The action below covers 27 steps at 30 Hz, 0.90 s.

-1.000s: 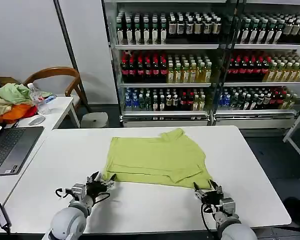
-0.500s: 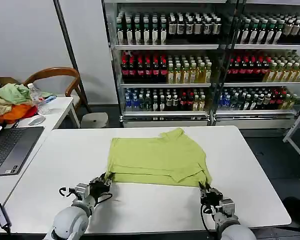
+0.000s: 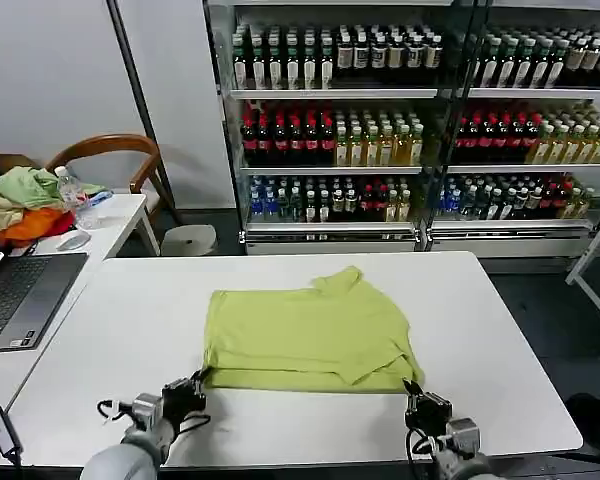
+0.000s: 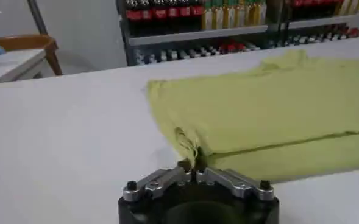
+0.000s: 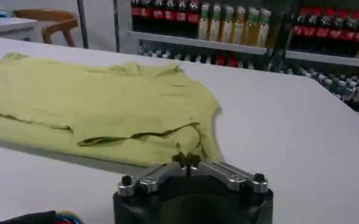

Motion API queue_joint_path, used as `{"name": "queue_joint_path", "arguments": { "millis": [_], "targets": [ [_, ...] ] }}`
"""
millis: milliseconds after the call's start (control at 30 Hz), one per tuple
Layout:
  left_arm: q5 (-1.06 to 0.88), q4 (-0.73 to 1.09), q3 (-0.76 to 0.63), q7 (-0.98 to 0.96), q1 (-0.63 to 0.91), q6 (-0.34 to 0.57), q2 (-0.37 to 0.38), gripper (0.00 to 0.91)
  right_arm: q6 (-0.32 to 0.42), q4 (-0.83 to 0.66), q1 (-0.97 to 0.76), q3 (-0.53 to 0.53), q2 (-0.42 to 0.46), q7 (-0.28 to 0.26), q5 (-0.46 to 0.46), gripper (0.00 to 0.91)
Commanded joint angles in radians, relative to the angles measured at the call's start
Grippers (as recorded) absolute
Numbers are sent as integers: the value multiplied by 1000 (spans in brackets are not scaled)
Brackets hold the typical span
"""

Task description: Fold and organize the clothes.

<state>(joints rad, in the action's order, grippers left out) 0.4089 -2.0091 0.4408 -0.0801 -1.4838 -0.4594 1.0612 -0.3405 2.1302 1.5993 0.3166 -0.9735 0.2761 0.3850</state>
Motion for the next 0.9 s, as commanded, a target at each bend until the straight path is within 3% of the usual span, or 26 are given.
{"name": "queue_joint_path", "arguments": {
  "millis": [33, 200, 233, 267, 300, 667, 767, 900],
  "targets": [
    [-12, -137, 94, 3, -218, 27, 8, 40, 36, 81, 167, 17, 15, 7, -66, 0],
    [-34, -135, 88, 8, -221, 44, 5, 50, 51, 83, 195, 1, 8, 27, -100, 0],
    [-39, -139, 87, -3, -221, 34, 4, 242, 51, 79, 194, -2, 7, 35, -114, 50],
    [-50, -146, 84, -18, -222, 21, 2, 907, 57, 77, 191, 0, 5, 36, -118, 554],
    [-62, -152, 82, -24, -225, 24, 2, 907, 59, 80, 188, 2, 4, 37, -118, 907],
    [-34, -365, 105, -94, -266, 11, -9, 907, 21, 288, 253, 101, 44, 46, -87, 907],
    [20, -335, 122, -81, -178, 18, -54, 907, -27, 261, 94, 133, 58, 38, -31, 907],
    [76, -138, 50, -59, 38, 13, -102, 907, -153, 40, -291, 21, 41, 45, 92, 907]
  ]
}}
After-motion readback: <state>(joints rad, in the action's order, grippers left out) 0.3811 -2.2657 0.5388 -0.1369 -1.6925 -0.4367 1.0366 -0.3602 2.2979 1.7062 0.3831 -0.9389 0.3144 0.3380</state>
